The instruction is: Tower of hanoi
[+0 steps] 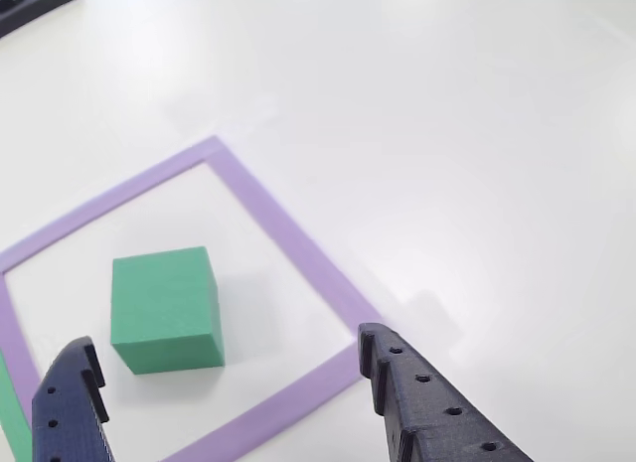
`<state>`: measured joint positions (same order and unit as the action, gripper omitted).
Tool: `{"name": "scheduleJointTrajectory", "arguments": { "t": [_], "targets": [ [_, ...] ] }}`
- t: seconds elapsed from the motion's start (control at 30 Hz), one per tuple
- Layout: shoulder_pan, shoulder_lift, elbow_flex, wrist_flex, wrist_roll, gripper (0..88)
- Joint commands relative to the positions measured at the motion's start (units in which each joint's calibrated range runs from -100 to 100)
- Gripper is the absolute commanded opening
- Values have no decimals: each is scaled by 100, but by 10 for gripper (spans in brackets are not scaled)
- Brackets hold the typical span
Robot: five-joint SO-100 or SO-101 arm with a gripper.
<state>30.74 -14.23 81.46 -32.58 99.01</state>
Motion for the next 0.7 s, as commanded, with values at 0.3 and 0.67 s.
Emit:
{"name": "scheduleJointTrajectory", "arguments": {
  "t": [0.3,0.67],
  "targets": [
    [-371,1999,-681,-1990,99,311],
    [-424,3025,-1327,-2444,99,305]
  ]
}}
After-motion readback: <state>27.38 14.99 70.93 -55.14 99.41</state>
